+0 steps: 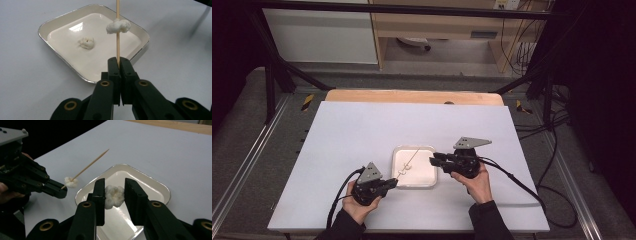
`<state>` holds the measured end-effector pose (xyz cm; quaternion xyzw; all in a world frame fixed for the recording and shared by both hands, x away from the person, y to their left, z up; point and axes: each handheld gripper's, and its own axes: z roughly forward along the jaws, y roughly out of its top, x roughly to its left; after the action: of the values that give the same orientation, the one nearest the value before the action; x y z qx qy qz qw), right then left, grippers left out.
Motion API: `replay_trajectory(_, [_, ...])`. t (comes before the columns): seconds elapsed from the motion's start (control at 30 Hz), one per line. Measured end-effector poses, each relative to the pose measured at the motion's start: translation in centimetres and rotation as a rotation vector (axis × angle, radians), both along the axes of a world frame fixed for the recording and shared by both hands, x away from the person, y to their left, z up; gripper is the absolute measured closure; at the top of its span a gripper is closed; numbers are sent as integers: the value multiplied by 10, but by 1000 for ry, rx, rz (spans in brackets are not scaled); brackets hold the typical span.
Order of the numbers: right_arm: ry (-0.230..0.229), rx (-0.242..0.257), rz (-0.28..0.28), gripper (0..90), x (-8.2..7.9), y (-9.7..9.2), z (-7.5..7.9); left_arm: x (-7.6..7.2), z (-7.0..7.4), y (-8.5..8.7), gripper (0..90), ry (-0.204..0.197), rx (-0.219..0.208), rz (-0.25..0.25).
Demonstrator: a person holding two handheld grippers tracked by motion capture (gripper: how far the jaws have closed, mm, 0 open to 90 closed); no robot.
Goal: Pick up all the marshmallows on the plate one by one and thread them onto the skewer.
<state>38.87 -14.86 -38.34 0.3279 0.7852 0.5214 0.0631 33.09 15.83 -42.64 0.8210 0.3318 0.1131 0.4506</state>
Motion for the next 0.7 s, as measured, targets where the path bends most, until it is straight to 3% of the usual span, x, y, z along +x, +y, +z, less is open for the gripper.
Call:
replay_trajectory(0.37, [17,136,-11,718,6,-9,15,-1,0,-2,883,-5,-2,-13])
replay_trajectory(0.7, [40,187,-23,719,14,-11,18,-1,0,-3,883,-4,-6,-19])
